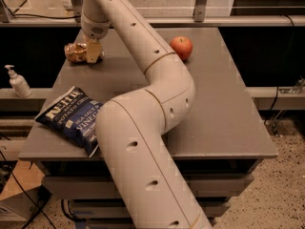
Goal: Place orange can upright
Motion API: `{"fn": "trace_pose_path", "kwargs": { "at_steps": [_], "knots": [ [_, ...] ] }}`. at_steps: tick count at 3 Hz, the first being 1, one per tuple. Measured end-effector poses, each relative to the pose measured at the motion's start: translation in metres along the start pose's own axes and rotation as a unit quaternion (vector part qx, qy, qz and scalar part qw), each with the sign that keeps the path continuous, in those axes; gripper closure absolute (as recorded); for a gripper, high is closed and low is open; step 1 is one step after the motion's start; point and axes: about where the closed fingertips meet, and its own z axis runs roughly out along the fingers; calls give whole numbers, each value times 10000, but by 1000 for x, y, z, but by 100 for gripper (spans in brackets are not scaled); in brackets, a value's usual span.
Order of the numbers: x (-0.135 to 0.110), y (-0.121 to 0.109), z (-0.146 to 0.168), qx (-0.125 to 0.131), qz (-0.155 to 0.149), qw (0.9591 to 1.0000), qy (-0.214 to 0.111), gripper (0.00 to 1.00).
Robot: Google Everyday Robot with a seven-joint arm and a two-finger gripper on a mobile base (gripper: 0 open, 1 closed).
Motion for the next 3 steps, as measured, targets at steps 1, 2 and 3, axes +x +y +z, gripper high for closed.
{"fn": "trace_pose_path", "kwargs": {
  "at_steps": [1,2,3],
  "knots": [
    [0,-1,-6,36,70,10000,-13,87],
    [0,-6,-32,275,146,9993,-193,100],
    [8,-11,-69,588,307,9970,-404,100]
  ]
}}
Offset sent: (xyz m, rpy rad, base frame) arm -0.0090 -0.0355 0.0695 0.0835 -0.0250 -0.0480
